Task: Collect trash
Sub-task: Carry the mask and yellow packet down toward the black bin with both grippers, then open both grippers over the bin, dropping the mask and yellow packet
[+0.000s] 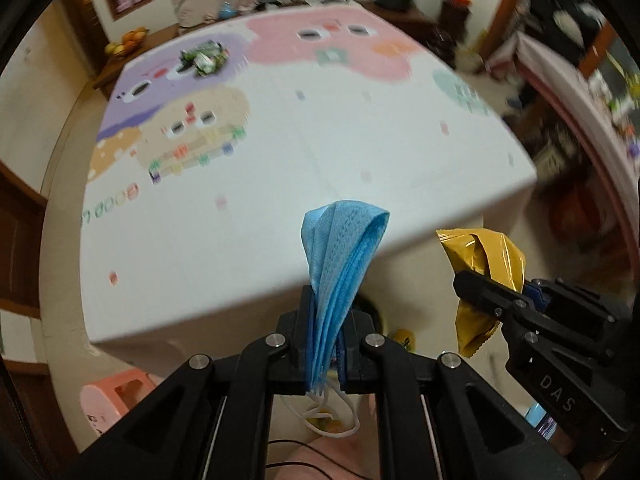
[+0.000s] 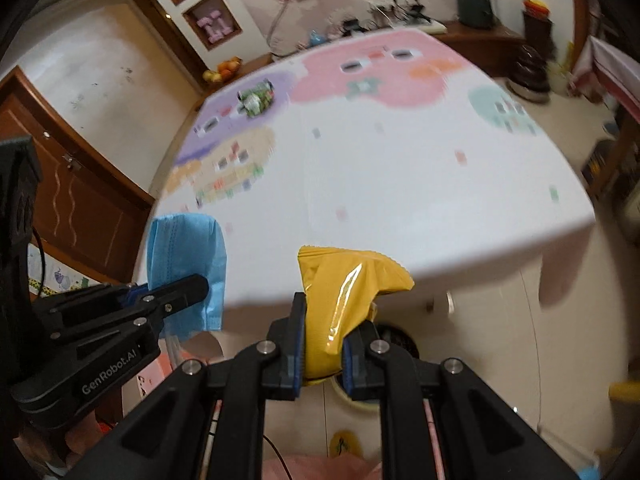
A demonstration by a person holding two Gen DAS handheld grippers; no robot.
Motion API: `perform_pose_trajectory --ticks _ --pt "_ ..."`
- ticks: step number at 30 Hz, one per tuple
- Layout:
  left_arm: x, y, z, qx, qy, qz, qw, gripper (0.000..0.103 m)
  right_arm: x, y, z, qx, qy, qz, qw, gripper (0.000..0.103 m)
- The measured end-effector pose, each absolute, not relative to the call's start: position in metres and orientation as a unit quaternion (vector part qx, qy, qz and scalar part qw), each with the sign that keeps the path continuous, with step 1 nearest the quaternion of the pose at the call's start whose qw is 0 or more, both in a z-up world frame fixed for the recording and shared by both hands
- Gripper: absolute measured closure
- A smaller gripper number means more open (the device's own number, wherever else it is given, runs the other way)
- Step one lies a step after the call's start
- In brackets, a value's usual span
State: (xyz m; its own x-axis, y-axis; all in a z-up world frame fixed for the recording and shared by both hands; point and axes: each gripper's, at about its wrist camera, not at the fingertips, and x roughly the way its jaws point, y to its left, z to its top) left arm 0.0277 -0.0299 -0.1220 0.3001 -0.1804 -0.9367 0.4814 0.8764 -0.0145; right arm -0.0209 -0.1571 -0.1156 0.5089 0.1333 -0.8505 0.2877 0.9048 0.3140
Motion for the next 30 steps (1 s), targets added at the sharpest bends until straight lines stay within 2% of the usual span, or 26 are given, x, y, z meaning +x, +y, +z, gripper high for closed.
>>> perform_pose_trajectory --ticks 12,21,30 --pt "-0.024 -0.04 -0.234 0.186 0.595 -0.204 0.755 0.096 -0.075 -0.161 -0.235 0.266 0.538 -0.081 0.796 0.089" --pt "-0.012 -0.048 -0.334 0.173 0.611 -0.174 0.753 0.096 -0.083 -0.166 -0.348 0.295 0.562 -0.076 0.769 0.088" --pt "0.002 -0.048 -0.416 0.15 0.624 -0.179 0.745 0.094 -0.061 -0.168 -0.437 0.31 0.586 -0.065 0.746 0.086"
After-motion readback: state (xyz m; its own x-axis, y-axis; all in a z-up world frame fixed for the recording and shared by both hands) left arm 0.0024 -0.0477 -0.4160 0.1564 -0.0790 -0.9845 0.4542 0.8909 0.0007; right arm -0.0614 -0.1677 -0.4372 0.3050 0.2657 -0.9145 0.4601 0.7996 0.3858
